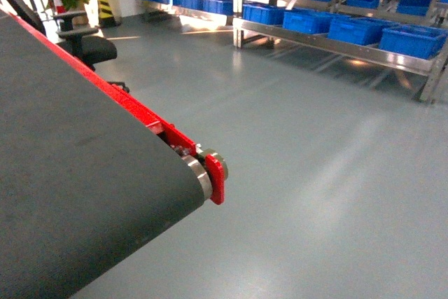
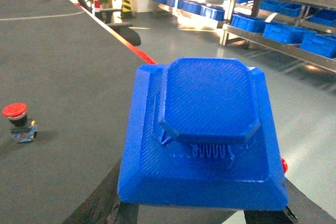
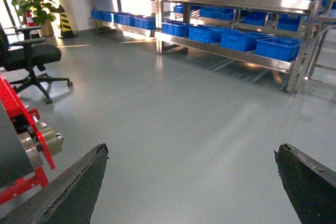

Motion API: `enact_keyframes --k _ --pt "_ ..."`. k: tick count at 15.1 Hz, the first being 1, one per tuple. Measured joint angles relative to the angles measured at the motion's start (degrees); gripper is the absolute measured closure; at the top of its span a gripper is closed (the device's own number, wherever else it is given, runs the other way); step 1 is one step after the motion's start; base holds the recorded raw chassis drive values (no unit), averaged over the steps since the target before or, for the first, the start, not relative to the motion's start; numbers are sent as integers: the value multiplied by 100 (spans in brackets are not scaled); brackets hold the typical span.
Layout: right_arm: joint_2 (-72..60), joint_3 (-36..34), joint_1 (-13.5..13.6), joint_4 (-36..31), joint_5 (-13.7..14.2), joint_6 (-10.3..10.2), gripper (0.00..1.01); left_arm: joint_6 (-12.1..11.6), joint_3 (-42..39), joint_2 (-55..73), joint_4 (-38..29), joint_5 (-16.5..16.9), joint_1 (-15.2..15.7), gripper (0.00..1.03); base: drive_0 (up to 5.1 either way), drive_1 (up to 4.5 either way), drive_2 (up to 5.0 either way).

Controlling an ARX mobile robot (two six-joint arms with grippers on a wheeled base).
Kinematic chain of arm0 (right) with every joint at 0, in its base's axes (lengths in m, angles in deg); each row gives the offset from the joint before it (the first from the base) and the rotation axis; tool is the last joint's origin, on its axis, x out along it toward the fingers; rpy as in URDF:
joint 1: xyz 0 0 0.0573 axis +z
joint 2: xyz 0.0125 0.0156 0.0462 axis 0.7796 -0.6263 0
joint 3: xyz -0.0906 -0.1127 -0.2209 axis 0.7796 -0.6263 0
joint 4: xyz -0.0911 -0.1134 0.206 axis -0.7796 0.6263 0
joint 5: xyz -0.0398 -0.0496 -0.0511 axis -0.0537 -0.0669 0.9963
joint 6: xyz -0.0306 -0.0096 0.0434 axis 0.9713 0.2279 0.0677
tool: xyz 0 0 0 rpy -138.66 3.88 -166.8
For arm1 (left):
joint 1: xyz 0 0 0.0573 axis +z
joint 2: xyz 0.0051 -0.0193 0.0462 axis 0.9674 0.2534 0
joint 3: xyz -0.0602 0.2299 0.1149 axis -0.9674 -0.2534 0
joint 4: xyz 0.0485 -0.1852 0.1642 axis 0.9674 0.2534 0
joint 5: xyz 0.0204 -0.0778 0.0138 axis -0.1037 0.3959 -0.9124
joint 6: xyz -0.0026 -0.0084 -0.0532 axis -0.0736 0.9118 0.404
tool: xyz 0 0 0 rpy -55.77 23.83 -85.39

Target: Pick blue part to blue bin on bottom shelf

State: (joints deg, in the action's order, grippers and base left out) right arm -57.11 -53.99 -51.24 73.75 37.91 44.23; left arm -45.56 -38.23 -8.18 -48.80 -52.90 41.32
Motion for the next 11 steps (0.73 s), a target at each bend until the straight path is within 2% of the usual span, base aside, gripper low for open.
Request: enact_keyframes --k 11 --pt "0 0 0 0 0 0 3 0 0 0 2 0 0 60 -166 -166 -166"
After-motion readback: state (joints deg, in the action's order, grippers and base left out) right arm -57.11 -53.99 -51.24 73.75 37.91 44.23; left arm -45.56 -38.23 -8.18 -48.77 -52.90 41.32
